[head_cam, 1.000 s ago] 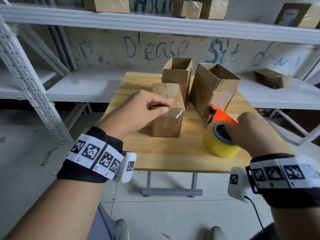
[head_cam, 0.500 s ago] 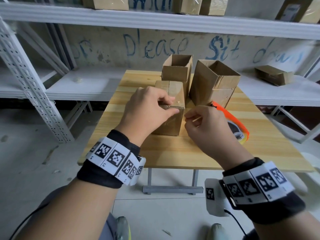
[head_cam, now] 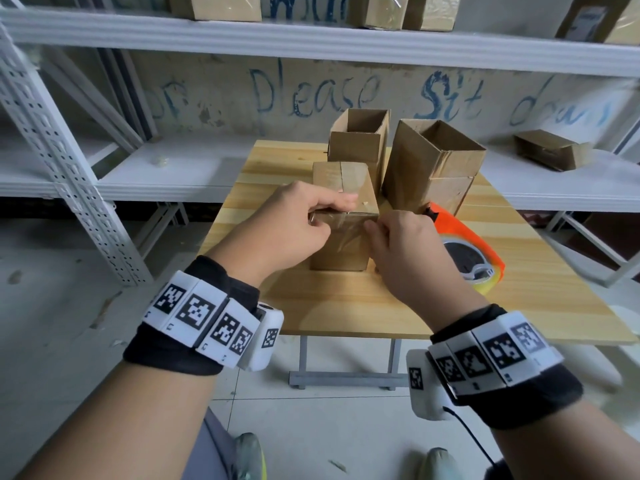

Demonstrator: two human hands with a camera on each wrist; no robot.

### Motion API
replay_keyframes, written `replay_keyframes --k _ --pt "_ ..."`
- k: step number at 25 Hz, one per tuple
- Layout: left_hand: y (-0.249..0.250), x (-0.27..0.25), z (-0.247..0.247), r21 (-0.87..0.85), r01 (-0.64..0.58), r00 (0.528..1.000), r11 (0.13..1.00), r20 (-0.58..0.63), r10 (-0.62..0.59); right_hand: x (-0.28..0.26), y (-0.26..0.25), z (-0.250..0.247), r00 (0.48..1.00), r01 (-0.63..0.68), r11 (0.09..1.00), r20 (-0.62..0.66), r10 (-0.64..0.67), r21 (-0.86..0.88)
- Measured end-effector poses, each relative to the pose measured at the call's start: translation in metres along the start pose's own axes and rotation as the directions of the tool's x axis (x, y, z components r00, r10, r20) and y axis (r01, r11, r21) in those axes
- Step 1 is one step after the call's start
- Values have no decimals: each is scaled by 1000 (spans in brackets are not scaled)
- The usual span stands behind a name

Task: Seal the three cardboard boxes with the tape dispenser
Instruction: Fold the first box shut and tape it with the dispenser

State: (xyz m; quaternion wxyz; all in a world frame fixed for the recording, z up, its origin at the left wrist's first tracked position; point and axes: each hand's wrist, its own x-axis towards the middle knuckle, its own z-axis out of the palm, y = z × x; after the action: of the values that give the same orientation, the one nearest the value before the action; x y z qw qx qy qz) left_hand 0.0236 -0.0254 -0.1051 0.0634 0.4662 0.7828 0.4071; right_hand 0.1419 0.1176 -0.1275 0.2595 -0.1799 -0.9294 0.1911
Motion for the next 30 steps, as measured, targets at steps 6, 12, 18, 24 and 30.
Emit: replay_keyframes --k 6,12,18,24,30 --pt "-5 0 1 -19 -39 999 999 -11 39 1 2 5 992 75 995 -104 -67 72" --pt "-6 -3 -3 -120 13 995 993 97 -2 0 1 3 989 89 994 -127 -82 55" --pt "-12 -1 -14 -141 -39 982 989 179 64 2 3 -2 997 71 987 -31 -67 145" --pt "-11 -1 -19 -211 -78 985 974 135 108 2 3 -5 998 51 995 -29 -49 84" --pt "-11 2 -11 -183 -68 995 981 56 80 1 2 -5 998 64 997 -3 -64 45"
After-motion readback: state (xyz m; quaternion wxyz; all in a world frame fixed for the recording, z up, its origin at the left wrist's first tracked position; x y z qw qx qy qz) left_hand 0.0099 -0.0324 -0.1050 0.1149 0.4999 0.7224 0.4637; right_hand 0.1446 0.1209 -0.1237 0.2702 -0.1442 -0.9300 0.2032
